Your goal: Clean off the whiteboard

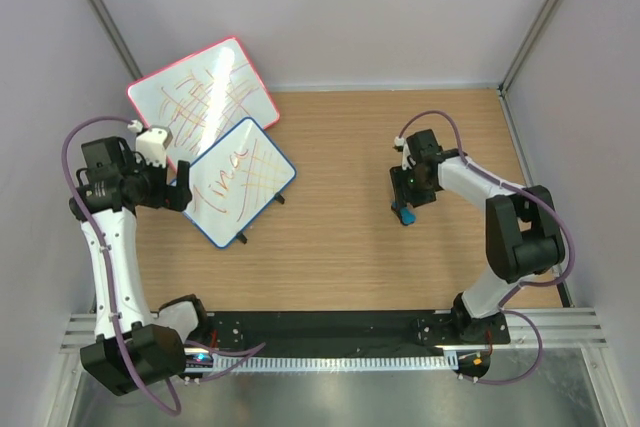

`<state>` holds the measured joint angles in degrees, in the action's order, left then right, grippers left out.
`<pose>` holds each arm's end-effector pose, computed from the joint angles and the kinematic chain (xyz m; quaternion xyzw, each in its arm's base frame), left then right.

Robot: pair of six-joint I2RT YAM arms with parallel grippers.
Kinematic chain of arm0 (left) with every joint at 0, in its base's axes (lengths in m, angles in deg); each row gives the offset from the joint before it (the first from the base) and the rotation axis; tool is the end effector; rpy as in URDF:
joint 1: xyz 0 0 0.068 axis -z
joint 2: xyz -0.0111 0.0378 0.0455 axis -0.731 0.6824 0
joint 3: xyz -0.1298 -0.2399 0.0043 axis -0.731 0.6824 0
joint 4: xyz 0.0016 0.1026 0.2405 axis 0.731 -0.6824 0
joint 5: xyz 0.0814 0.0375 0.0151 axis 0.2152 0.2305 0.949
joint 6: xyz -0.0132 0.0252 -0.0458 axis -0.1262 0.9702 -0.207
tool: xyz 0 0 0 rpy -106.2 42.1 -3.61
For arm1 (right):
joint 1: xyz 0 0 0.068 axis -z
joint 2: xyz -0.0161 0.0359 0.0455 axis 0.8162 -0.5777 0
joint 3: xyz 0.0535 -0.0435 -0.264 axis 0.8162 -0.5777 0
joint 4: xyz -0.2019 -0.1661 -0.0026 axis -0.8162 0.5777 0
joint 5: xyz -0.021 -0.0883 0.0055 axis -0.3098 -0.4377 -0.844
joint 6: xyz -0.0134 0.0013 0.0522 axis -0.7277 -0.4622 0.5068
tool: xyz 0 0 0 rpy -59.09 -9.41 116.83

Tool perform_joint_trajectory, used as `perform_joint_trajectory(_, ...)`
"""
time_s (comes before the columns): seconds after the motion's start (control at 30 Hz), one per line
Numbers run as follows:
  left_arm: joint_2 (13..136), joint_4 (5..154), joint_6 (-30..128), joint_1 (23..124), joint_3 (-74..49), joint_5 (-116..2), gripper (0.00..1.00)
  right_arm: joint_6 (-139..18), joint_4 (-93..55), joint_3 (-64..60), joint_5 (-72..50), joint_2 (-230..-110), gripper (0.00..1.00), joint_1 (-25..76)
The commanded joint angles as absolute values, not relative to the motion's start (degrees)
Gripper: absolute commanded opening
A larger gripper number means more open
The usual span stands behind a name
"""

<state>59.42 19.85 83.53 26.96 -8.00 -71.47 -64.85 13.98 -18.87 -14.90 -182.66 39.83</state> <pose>0.1867 0.0535 0.3516 0.0886 0.9196 -0.0484 0.3796 0.3024 0.0831 0.1854 -0.1129 0.9744 0.0643 0.1836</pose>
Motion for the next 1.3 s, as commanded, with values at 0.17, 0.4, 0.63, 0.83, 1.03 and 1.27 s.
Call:
perform_joint_trajectory(0.17,58.65,21.87,84.89,26.49,-7.44,-72.26,1.00,-67.16,17.49,-16.20,-16.10,-185.16,0.54,38.45)
perform_joint_trajectory(0.4,58.48,21.43,84.54,26.49,-7.27,-74.36,1.00,-67.16,16.26,-16.46,-16.27,-184.29,0.43,37.92)
perform_joint_trajectory(0.63,58.30,21.34,84.54,26.49,-7.35,-74.01,1.00,-67.07,15.47,-16.90,-17.68,-184.55,0.42,37.92)
perform_joint_trajectory(0.83,58.56,21.69,84.54,26.49,-6.65,-72.96,1.00,-67.16,14.94,-16.72,-17.15,-186.30,0.41,37.83)
perform_joint_trajectory(1.03,61.90,21.87,83.05,22.38,-7.09,-74.44,1.00,-67.07,14.68,-16.64,-15.75,-186.92,0.19,37.83)
perform_joint_trajectory(1.27,67.00,22.13,86.12,12.69,-8.15,-92.29,0.97,-66.11,9.85,-19.27,-15.22,-183.41,0.01,37.83)
